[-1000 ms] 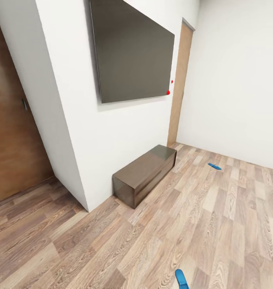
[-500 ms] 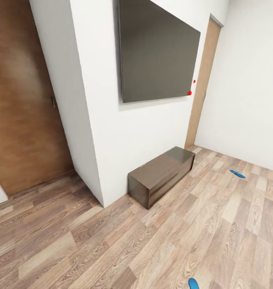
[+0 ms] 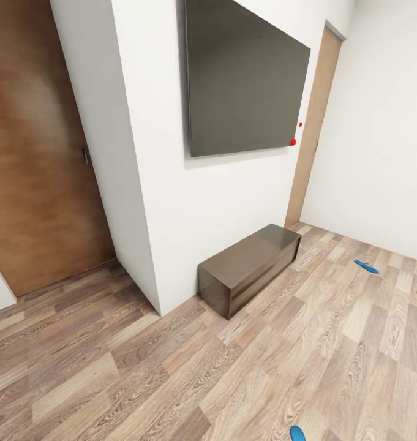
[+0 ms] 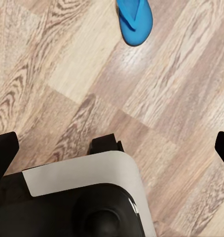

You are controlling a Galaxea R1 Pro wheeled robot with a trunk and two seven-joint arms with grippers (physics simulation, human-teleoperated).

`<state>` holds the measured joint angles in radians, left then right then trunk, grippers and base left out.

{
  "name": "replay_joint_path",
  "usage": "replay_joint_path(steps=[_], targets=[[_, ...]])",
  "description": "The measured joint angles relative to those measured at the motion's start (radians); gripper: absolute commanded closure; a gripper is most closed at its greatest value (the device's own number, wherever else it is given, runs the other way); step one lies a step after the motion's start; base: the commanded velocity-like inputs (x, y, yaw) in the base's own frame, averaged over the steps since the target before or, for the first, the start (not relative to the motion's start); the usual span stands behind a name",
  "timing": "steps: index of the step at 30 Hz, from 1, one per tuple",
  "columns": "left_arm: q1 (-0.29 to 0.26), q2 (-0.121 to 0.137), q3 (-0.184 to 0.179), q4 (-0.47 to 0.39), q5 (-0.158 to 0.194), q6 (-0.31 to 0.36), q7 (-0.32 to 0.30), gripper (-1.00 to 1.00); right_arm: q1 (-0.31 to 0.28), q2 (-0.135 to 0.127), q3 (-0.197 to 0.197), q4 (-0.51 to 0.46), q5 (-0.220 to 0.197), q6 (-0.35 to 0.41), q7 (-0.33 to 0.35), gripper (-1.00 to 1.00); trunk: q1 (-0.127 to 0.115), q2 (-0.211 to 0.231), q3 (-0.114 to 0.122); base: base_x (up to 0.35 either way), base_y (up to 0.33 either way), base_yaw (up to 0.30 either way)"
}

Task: In the bedroom, move the book from the bed onto either nightstand, and place the two sandals side by side next to the bed.

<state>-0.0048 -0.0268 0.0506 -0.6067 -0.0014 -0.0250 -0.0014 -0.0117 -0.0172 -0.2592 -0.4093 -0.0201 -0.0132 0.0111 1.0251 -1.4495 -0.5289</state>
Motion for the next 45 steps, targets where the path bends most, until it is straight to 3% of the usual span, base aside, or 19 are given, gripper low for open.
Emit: replay_joint_path(steps=[11,45], targets=[[0.0,0.0,0.0,0.0,0.0,0.0,0.0,-1.0,0.0,0.0,0.001,0.001,0.0,0.001,0.0,-1.0,0.0,0.0,0.0,0.122,0.0,0.0],[-0.002,0.007,0.006,-0.023,0.006,-0.014,0.0,-1.0,0.0,-0.008,-0.007,0.0,-0.001,0.001,0.005,-1.0,0.0,0.0,0.0,0.005,0.0,0.0]])
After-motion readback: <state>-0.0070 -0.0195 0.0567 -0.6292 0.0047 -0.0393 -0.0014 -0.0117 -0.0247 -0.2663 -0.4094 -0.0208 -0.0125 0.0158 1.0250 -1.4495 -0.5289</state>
